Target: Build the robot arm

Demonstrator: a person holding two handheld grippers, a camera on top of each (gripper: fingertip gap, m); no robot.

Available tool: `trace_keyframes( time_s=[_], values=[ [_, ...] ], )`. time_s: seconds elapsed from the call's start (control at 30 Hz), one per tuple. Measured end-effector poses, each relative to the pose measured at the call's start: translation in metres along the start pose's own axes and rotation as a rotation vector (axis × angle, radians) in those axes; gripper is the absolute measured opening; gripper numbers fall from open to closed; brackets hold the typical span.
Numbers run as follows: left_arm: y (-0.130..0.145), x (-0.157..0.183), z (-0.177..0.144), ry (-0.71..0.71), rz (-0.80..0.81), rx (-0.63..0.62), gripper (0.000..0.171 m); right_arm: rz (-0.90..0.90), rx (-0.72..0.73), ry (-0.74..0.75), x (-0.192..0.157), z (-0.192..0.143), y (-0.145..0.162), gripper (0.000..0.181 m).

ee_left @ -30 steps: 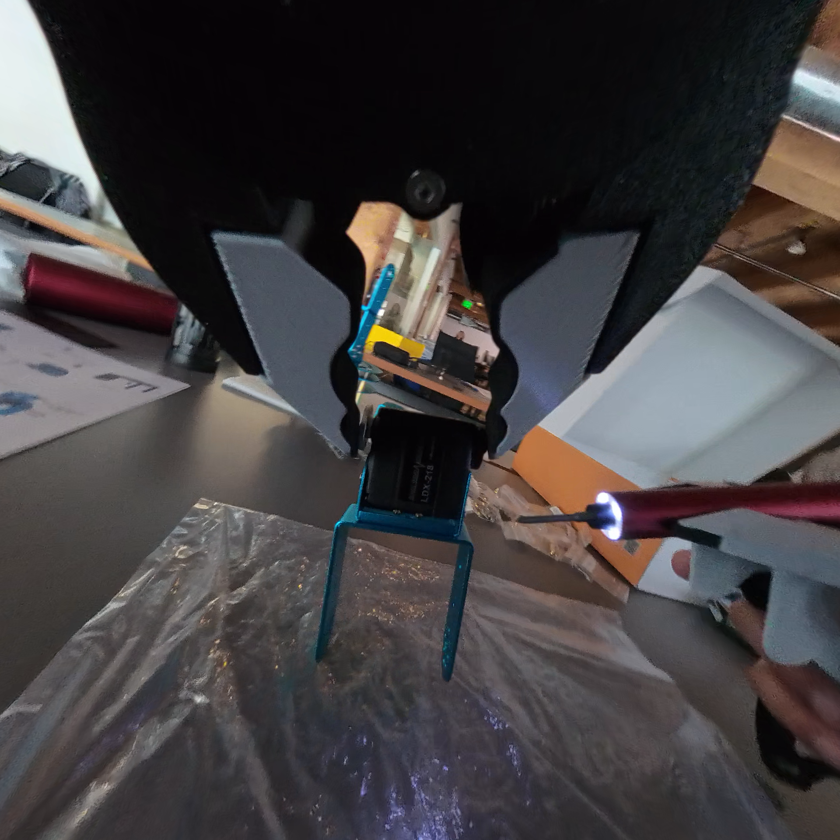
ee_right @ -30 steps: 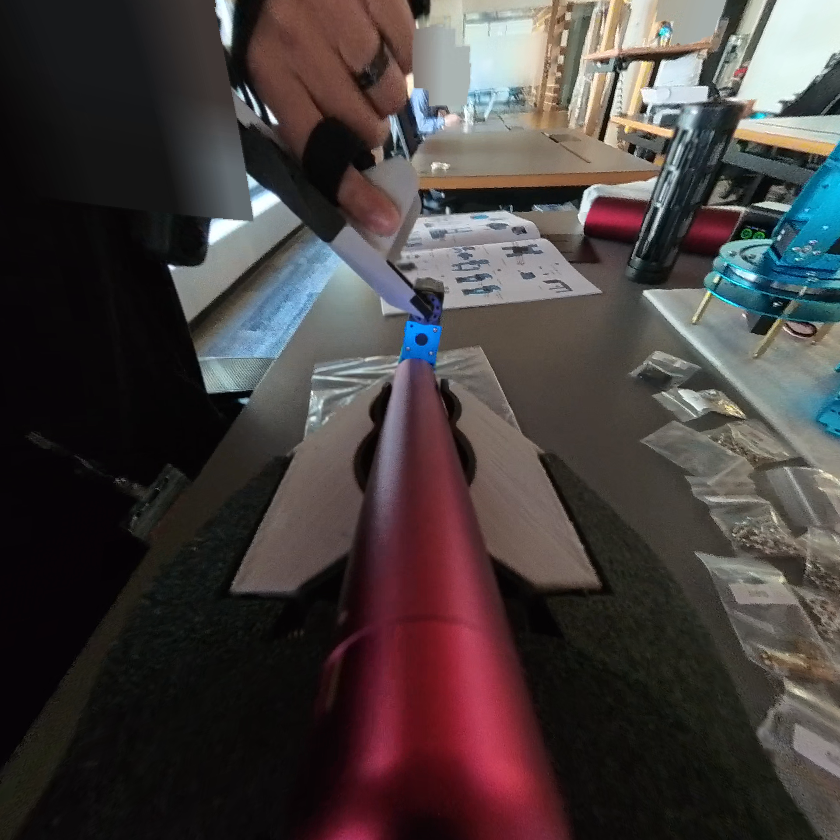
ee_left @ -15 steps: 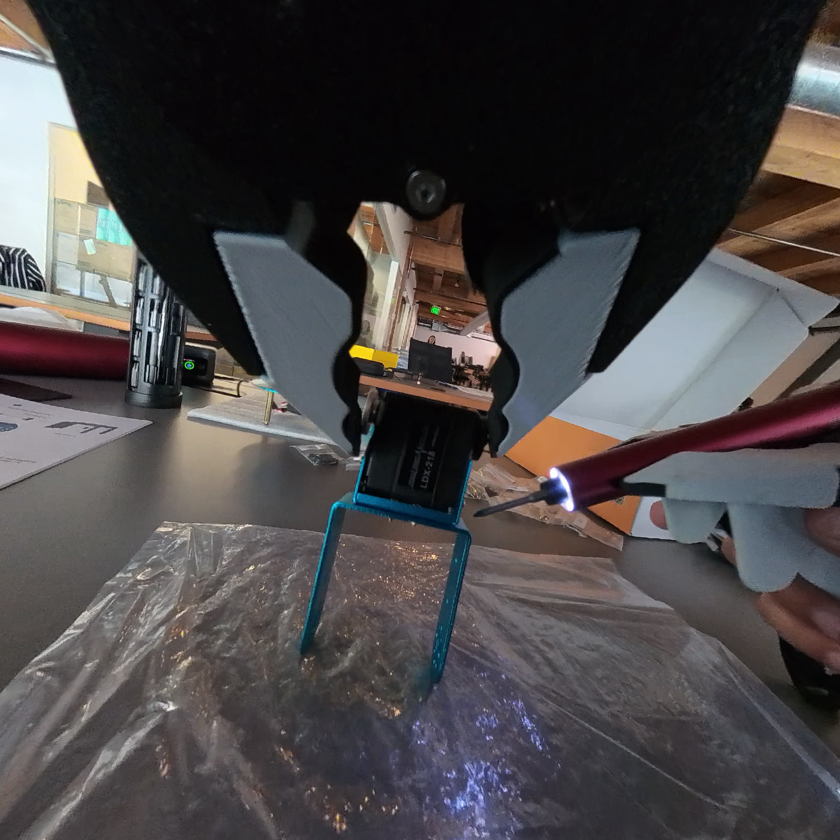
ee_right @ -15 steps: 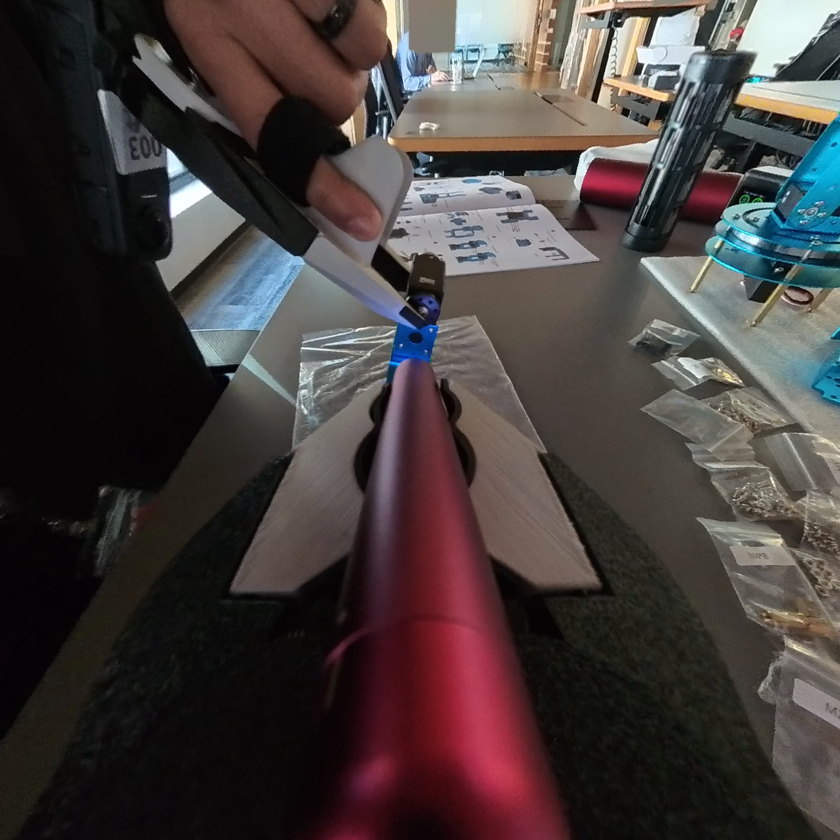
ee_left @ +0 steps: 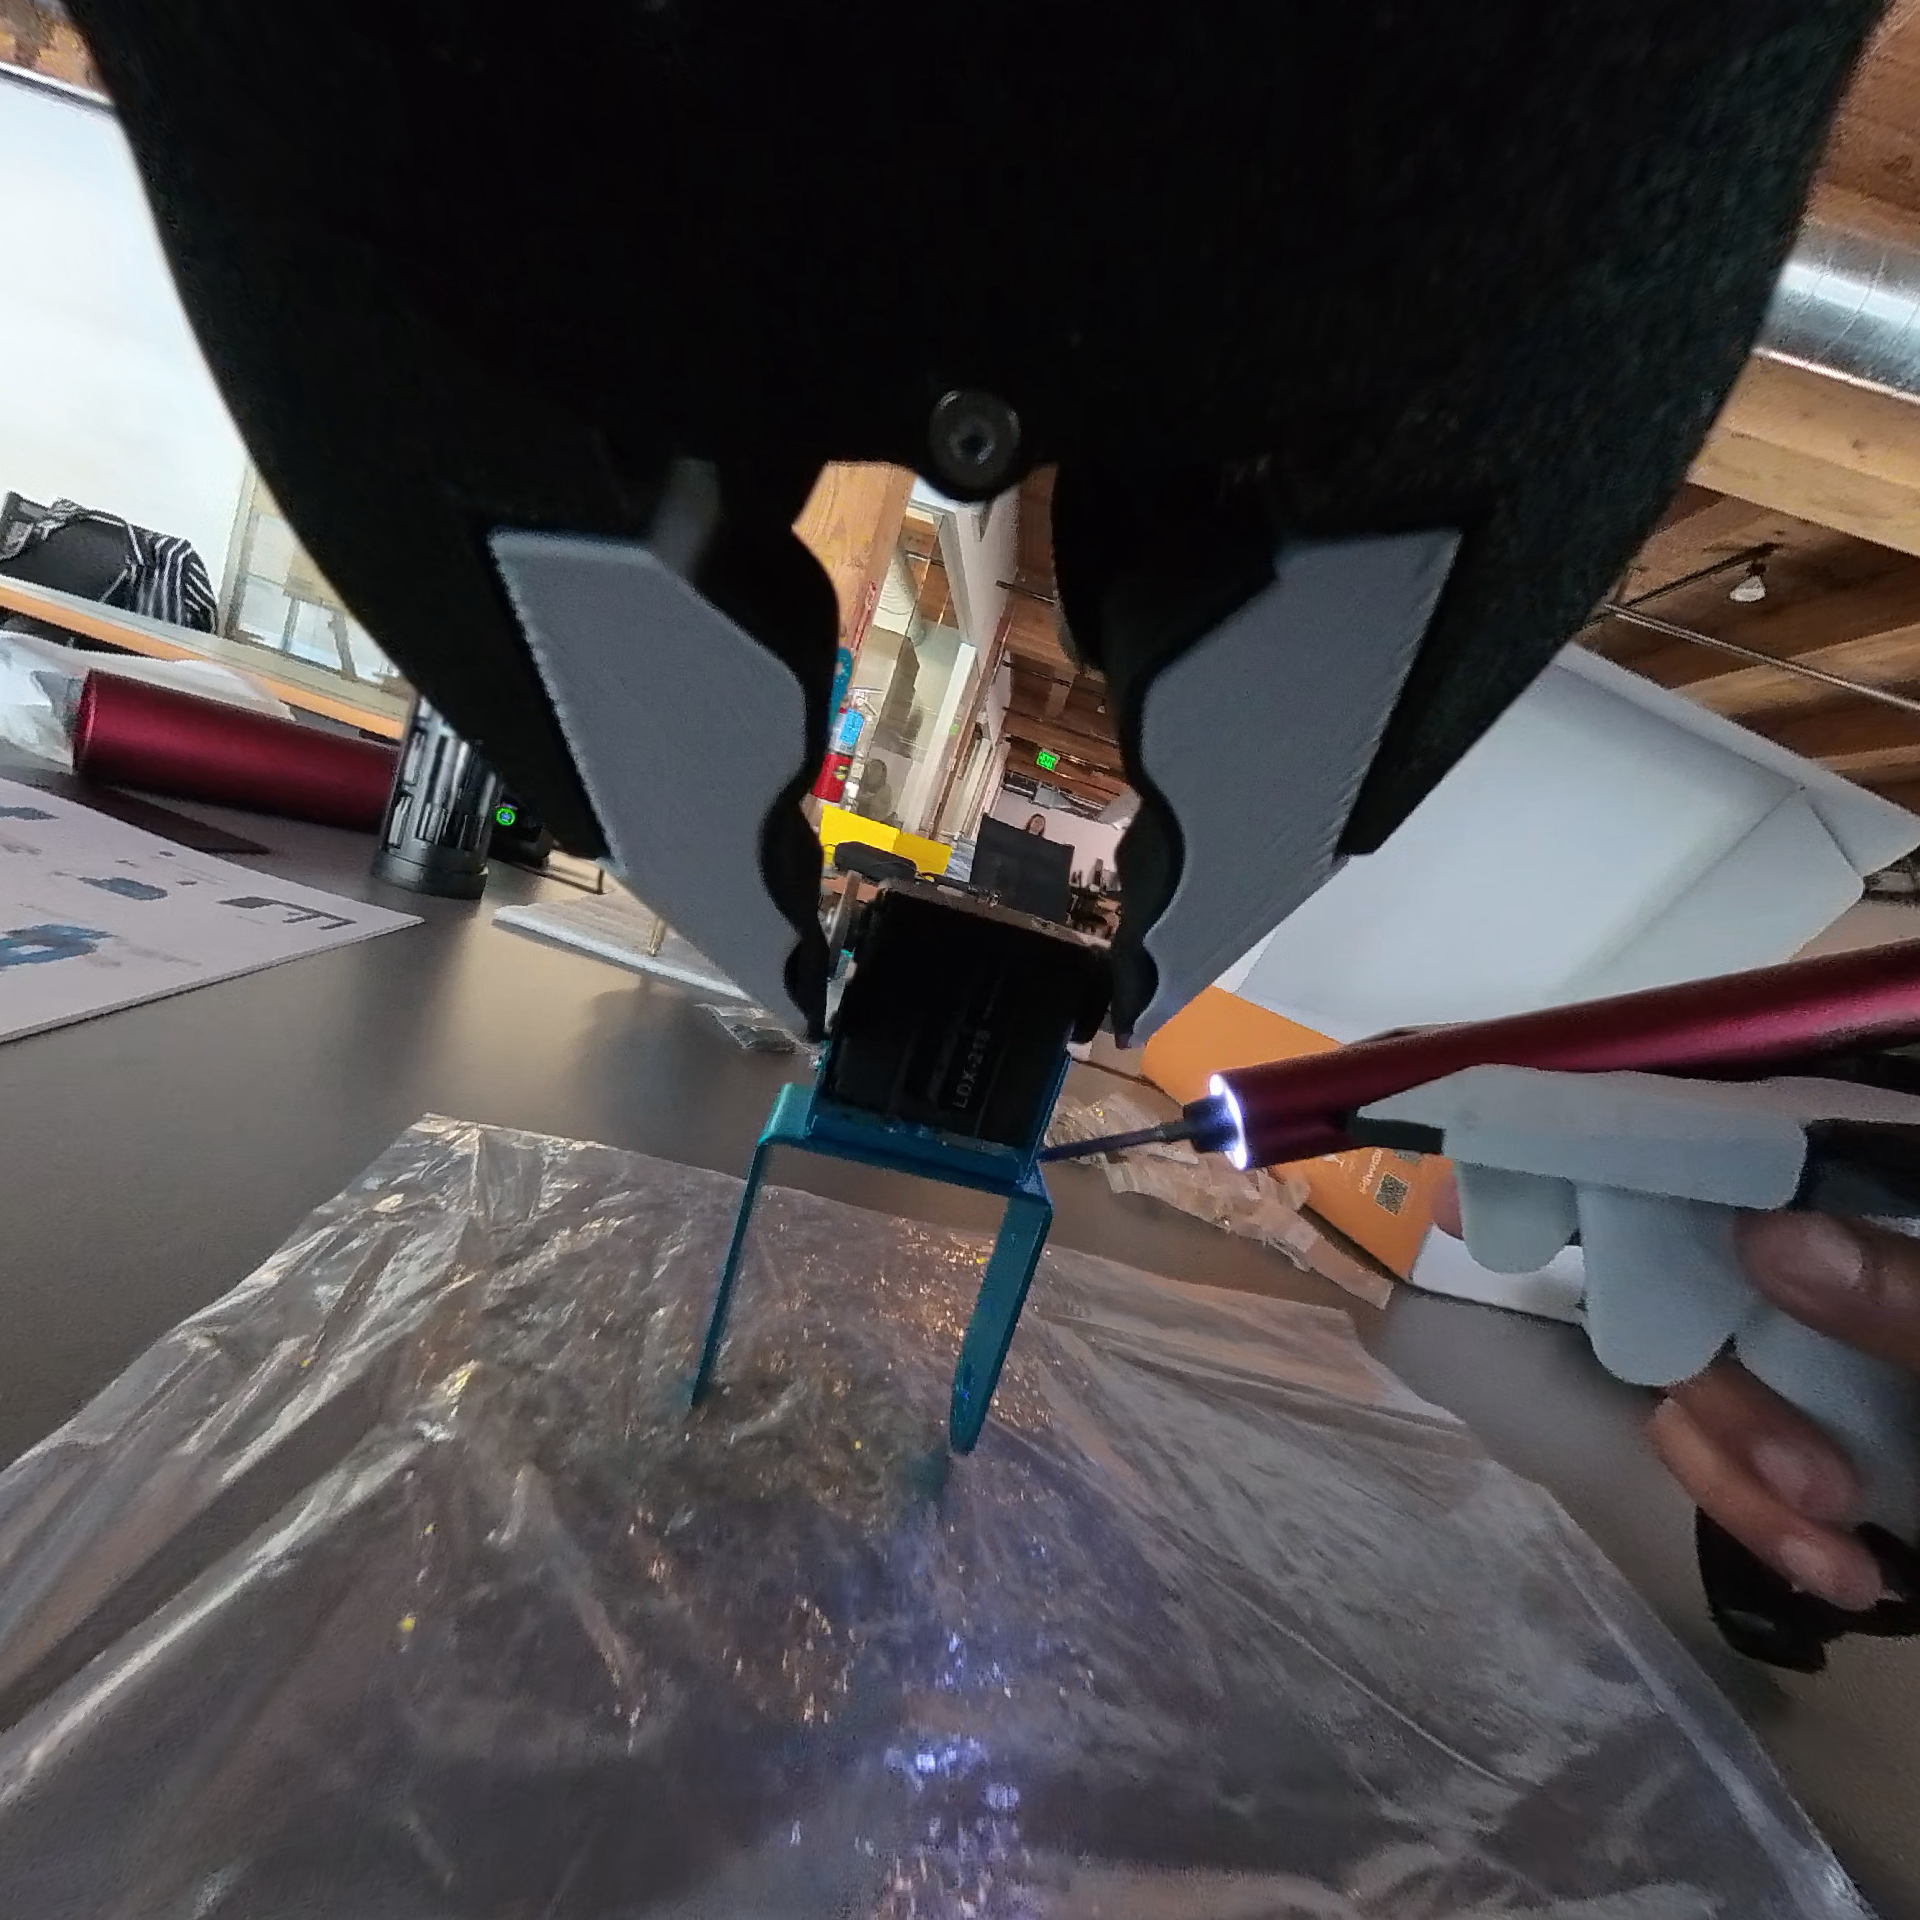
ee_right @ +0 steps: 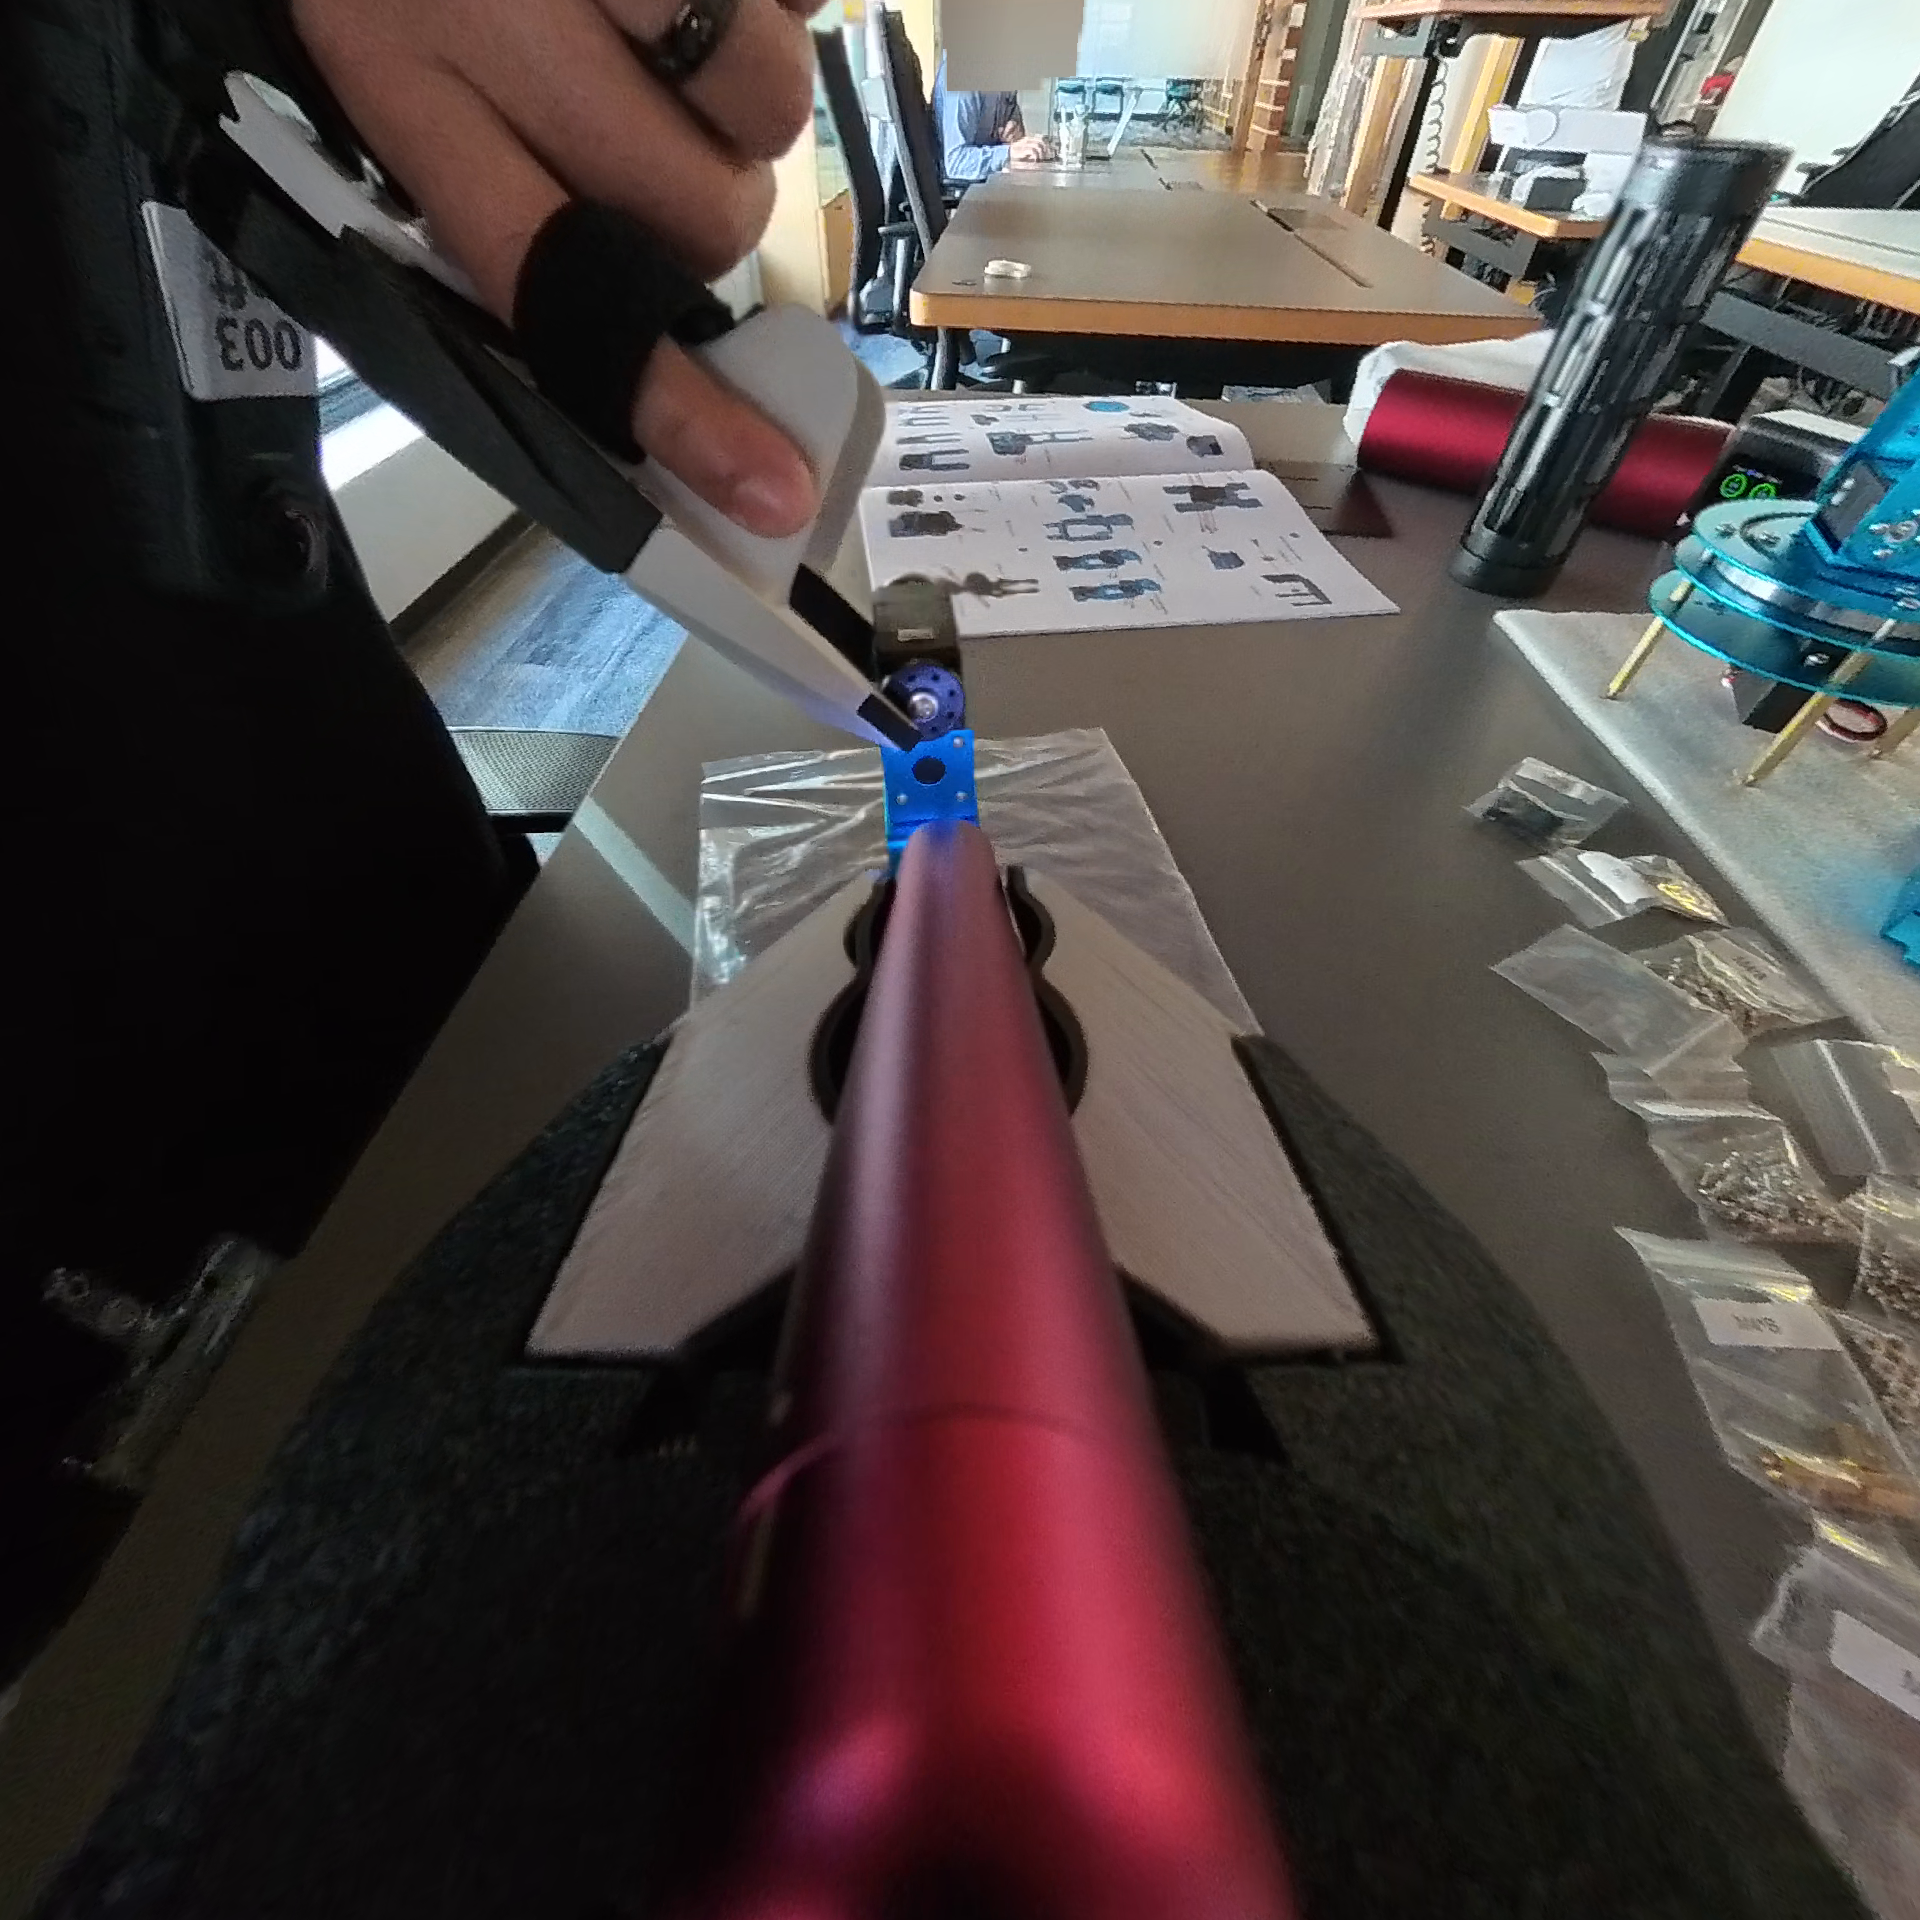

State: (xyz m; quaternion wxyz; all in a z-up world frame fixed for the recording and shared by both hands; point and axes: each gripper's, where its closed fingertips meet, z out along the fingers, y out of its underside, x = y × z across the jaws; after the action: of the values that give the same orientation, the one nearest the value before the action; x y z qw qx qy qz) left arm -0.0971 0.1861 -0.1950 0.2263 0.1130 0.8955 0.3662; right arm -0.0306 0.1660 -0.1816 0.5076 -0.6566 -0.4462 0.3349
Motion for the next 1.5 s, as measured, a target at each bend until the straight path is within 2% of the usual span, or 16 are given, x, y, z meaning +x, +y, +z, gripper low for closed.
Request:
trace_keyframes(
  time_s=[0.03,0.2,0.4,0.47,0.63,0.73,0.9,1.03,1.1,1.13,1.17,1.2,1.27,1.33,1.43,1.5],
  values=[
    [-0.003,0.000,-0.002,-0.006,-0.005,0.001,0.053,-0.004,0.000,-0.009,-0.003,0.001,-0.001,0.020],
    [-0.004,-0.003,-0.003,-0.020,-0.039,-0.014,0.055,-0.026,-0.017,0.001,-0.005,0.003,0.000,0.020],
    [0.002,-0.005,-0.001,-0.012,-0.205,0.001,0.056,0.003,-0.012,0.003,0.000,0.002,0.002,0.020],
    [0.003,-0.004,-0.001,0.003,-0.321,0.024,0.058,0.012,-0.009,-0.003,0.000,0.002,0.002,0.022],
    [0.003,0.000,-0.006,0.087,-0.733,0.163,0.066,0.025,-0.009,-0.011,-0.001,0.006,0.004,0.023],
    [-0.013,0.008,-0.001,0.159,-0.987,0.267,0.067,0.026,-0.039,-0.008,-0.001,0.011,0.010,0.023],
    [-0.036,0.019,0.014,0.135,-1.114,0.318,0.056,0.030,-0.071,-0.022,-0.004,0.016,0.017,0.023],
    [-0.047,0.022,0.016,0.171,-1.230,0.366,0.055,0.030,-0.113,0.008,0.003,0.015,0.023,0.023],
    [-0.048,0.012,0.010,0.219,-1.441,0.445,0.055,0.045,-0.103,0.028,0.009,0.009,0.021,0.022],
    [-0.053,0.004,0.004,0.259,-1.560,0.524,0.056,0.054,-0.094,0.043,0.013,0.005,0.019,0.022],
    [-0.061,-0.001,0.000,0.332,-1.660,0.598,0.060,0.062,-0.086,0.057,0.017,0.001,0.017,0.022],
    [-0.068,-0.002,0.001,0.402,-1.730,0.615,0.067,0.071,-0.080,0.067,0.020,-0.002,0.015,0.022],
    [-0.078,-0.004,0.008,0.468,-1.788,0.654,0.070,0.091,-0.072,0.070,0.023,-0.005,0.014,0.022],
    [-0.079,-0.002,0.022,0.500,-1.852,0.638,0.070,0.105,-0.072,0.054,0.021,-0.005,0.015,0.022],
    [-0.085,0.005,0.034,0.544,-1.831,0.614,0.069,0.147,-0.092,0.012,0.018,-0.004,0.020,0.022],
    [-0.089,0.004,0.035,0.544,-1.817,0.645,0.057,0.188,-0.105,-0.015,0.016,-0.004,0.024,0.023]
  ],
)
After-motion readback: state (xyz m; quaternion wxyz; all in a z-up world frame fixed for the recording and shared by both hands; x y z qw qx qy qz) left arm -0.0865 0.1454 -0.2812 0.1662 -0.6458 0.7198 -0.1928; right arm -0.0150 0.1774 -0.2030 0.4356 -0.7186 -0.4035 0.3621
